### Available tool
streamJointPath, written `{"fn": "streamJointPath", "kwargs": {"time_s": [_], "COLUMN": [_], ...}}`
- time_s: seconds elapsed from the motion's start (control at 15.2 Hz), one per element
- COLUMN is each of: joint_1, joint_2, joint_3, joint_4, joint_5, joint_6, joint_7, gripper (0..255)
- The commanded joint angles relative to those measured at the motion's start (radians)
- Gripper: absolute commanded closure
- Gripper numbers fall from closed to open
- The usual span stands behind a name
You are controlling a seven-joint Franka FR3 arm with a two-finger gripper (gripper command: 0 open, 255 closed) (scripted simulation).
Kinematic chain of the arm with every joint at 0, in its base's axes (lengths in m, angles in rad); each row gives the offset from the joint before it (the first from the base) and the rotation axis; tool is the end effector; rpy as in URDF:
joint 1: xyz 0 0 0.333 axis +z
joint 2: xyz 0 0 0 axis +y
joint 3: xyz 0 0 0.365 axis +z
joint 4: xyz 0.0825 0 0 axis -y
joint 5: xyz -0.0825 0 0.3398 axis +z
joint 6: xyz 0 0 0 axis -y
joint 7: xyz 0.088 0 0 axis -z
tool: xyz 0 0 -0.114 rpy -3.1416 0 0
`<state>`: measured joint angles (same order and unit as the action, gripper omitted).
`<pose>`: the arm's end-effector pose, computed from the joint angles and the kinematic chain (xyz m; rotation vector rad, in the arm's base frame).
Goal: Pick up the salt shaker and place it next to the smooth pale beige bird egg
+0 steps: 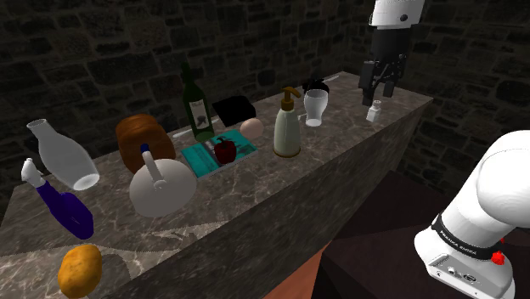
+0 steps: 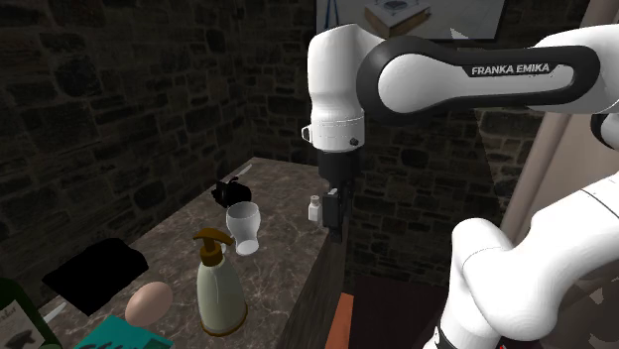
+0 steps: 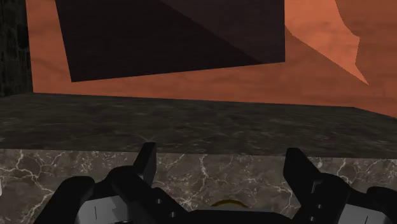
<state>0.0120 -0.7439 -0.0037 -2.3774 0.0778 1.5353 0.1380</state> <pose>0.2342 0.0106 0.5968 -3.0582 0.1985 0.1593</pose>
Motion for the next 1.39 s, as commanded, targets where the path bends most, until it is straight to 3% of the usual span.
{"fn": "streamJointPath", "kwargs": {"time_s": [0.0,0.73,1.32], "joint_1": [0.0,-0.087,-0.132], "joint_2": [0.0,0.151,0.373], "joint_3": [0.0,-0.197,-0.356], "joint_4": [0.0,-0.031,0.052], "joint_5": [0.0,-0.152,-0.2], "joint_6": [0.0,0.205,0.378], "joint_7": [0.0,-0.229,-0.415], "gripper": [0,0,0]}}
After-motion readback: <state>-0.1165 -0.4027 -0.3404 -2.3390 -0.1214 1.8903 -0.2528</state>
